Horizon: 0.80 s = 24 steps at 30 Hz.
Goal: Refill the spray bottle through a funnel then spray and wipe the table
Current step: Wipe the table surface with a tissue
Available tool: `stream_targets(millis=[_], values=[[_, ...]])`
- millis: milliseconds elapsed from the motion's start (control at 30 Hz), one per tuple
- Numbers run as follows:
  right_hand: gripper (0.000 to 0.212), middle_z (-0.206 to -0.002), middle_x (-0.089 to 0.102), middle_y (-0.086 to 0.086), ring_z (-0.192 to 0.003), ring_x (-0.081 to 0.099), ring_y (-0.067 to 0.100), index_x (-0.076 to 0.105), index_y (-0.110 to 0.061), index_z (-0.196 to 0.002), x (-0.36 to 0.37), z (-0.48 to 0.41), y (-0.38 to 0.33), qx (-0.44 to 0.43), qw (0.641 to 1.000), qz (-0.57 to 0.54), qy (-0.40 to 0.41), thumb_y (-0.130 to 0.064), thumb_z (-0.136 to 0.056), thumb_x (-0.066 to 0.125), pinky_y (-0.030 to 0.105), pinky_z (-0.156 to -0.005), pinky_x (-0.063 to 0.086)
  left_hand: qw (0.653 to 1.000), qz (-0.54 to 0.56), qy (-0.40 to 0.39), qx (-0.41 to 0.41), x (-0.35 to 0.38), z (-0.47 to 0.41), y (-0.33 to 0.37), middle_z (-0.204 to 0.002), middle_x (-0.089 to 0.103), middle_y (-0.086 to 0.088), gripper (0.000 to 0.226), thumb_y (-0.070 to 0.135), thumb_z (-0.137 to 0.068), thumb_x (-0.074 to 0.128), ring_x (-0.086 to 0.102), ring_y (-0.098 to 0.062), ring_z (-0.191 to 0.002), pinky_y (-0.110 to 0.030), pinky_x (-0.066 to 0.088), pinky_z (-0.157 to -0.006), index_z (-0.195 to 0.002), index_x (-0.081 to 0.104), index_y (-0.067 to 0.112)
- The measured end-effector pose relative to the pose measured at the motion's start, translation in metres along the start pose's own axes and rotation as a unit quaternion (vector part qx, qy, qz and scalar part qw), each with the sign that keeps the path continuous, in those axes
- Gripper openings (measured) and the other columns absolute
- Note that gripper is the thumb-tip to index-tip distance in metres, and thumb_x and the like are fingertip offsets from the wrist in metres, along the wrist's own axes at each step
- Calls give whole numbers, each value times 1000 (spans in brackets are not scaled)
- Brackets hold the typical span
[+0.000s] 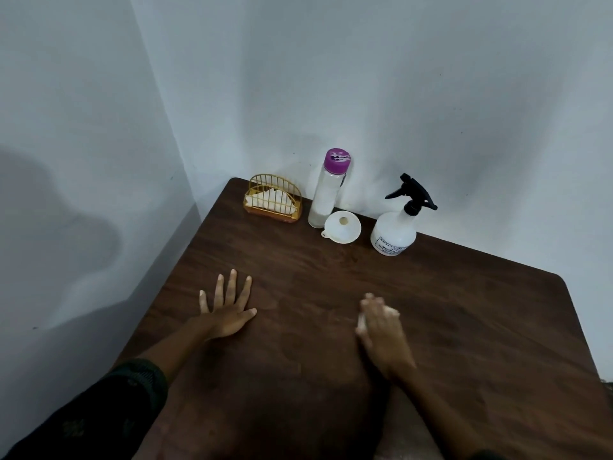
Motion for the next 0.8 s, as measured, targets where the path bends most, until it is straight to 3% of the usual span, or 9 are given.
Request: stream_targets(millis=[67,133,200,267,400,533,667,733,800], values=[[69,-153,19,12,-143,16,29,29,-3,-143,-15,13,71,145,988,-41,44,-51,-94,21,46,-113,14,1000,0,1,2,1,0,1,-145,-45,1,69,49,-99,24,-38,-23,-136,-57,-16,-111,-144,-25,32],[62,-155,18,18,-143,16,34,24,1,-144,-26,32,116,298,948,-75,85,-39,-98,35,55,-113,15,1000,-2,5,0,0,0,1,-145,-46,1,69,49,-99,24,-39,-23,-136,-57,-16,-110,-144,-26,32],[64,-158,8,14,-145,5,30,13,-2,-147,-23,38,132,436,890,-117,69,-41,-99,29,54,-113,8,1000,-5,3,0,1,0,1,-145,-46,1,69,50,-99,23,-39,-23,-136,-57,-16,-110,-144,-27,32],[68,-158,6,13,-145,1,29,11,-4,-148,-22,18,117,491,855,-157,54,-45,-97,27,55,-113,6,1000,-3,-3,3,3,-1,1,-142,-49,1,70,50,-99,23,-39,-24,-135,-57,-16,-110,-143,-27,31],[68,-159,0,10,-146,-3,27,6,-6,-149,-25,-66,31,356,927,-112,23,-46,-98,25,52,-114,5,1000,-2,-6,9,1,-3,1,-131,-53,5,70,50,-99,23,-40,-24,-134,-57,-17,-109,-143,-28,31],[66,-159,-4,9,-146,-4,26,5,-9,-149,-25,-113,-81,158,987,-40,-2,-47,-98,22,50,-115,3,1000,-4,-5,8,2,-1,2,-143,-48,0,70,50,-99,23,-39,-24,-135,-58,-16,-110,-143,-28,29],[63,-159,-4,0,-145,-9,17,5,-16,-150,-24,-113,-152,-87,995,-27,-41,-47,-96,15,43,-116,-3,1000,-8,0,0,2,-3,0,-145,-46,0,70,51,-98,23,-38,-24,-136,-58,-14,-111,-144,-27,31],[62,-159,-3,-2,-145,-8,15,4,-17,-150,-24,-113,-135,-122,991,-16,-46,-47,-96,13,46,-119,2,1000,-7,-1,6,1,-3,1,-144,-47,0,70,51,-99,23,-38,-24,-136,-58,-15,-111,-143,-27,30],[70,-159,-1,-2,-146,-5,16,7,-17,-150,-27,-114,-90,-73,996,-25,-32,-51,-89,3,46,-118,6,1000,-6,-4,12,0,-1,2,-144,-47,-1,70,50,-99,23,-39,-24,-135,-57,-16,-110,-143,-28,29]])
Point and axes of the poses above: each hand's wrist, its own z-axis away from the middle knuckle, its own x-axis out of the palm, y = z × x, the point moved 10 cm from there along -z, towards the middle knuckle
